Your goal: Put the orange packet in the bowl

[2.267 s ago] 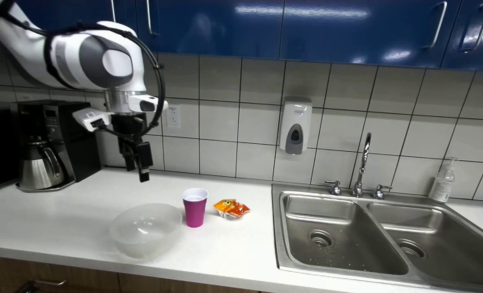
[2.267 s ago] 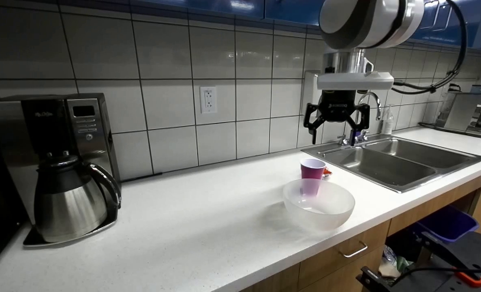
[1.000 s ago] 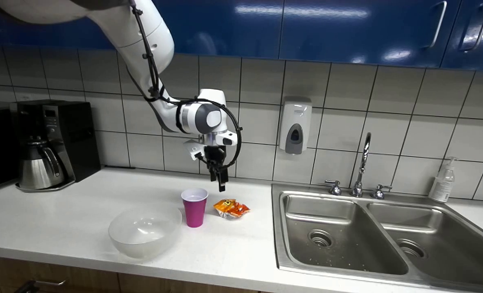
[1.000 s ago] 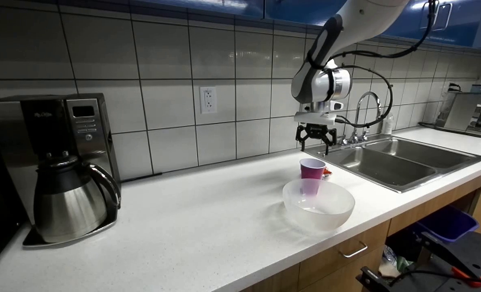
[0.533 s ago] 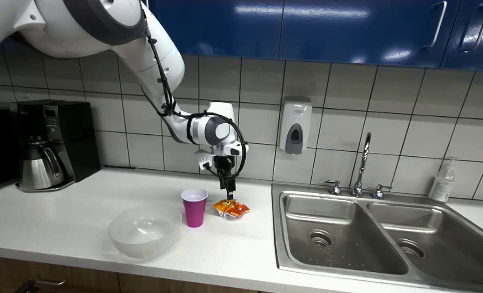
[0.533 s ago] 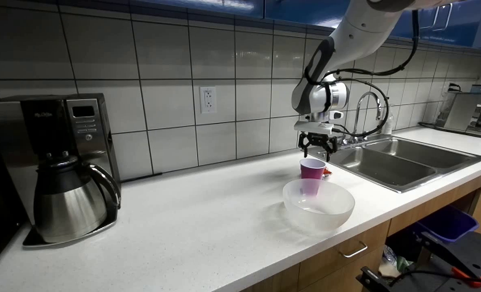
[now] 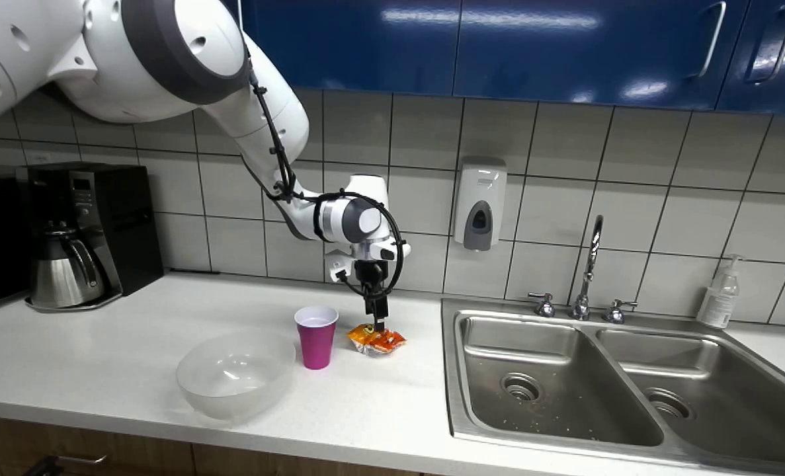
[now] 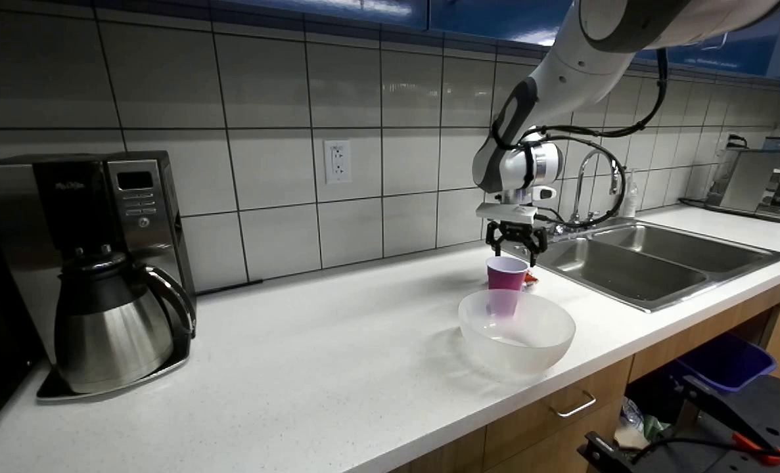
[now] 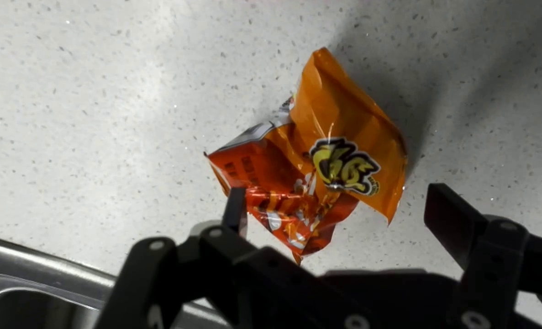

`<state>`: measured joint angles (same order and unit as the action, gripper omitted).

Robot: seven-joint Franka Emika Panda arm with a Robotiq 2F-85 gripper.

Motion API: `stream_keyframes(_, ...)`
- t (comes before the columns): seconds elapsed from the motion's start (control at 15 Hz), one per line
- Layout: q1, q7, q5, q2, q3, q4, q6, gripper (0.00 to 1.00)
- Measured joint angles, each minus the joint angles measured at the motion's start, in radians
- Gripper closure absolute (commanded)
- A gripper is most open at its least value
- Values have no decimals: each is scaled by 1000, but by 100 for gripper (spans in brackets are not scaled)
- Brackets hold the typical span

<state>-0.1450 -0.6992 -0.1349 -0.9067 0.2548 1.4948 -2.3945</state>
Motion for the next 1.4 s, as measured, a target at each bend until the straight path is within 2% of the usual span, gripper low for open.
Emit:
stream_keyframes(0.2,-4,-10,-1,-24,2,-27,18,0)
stream_keyframes(0.27,-6,-11,-1,-32,2,-36,23,25)
stream_keyframes(0.4,-8,-12,-2,-43,2,-50,30,34)
stream_keyframes(0.6,-9,-15,-2,-51,2,-62,36,60)
stream_keyframes(0.93,-9,-22,-2,-51,2,-72,44,97)
stream_keyframes(1.0,-9,-24,-2,-51,2,-73,46,100)
stream_keyframes(1.4,-12,-34,-3,-55,2,-73,59,100)
